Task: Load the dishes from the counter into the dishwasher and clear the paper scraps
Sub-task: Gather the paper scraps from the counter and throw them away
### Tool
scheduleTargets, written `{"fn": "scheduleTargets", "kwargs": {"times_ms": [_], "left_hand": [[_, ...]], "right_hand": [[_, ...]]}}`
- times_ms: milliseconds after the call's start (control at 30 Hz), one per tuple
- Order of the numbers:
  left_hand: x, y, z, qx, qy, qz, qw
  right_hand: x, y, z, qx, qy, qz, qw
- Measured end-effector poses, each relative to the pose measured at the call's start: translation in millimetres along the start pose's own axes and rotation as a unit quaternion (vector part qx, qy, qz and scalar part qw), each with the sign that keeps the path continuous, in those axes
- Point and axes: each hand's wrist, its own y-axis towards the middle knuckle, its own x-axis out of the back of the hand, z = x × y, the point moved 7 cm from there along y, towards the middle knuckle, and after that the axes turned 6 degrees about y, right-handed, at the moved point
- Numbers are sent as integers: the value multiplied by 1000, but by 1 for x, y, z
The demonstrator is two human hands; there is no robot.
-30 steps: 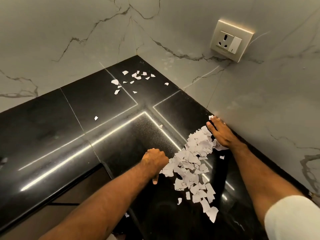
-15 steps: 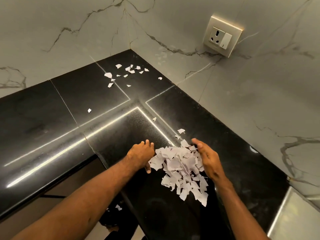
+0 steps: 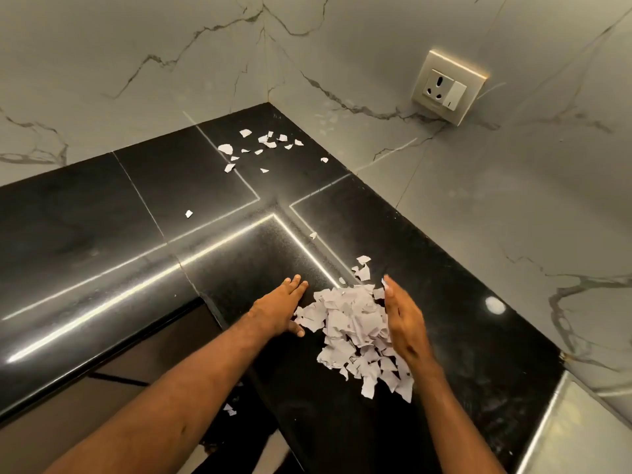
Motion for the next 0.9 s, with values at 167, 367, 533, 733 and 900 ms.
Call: {"fn": "scheduleTargets", "kwargs": {"times_ms": [167, 367, 533, 733, 900], "left_hand": [[-8, 0, 4, 16, -23, 13, 1000], [-10, 0, 8, 16, -46, 16, 999], [-13, 2, 9, 11, -49, 13, 999], [-14, 5, 10, 6, -34, 13, 999], [-13, 4, 8, 10, -28, 15, 999]], "right_hand": [[-20, 74, 16, 2, -19, 70, 997], [-58, 86, 18, 16, -66, 160, 985], [-64, 43, 22, 19, -24, 249, 968], [-31, 39, 27, 8, 56, 147, 988], [-66, 70, 57, 72, -14, 146, 987]]}}
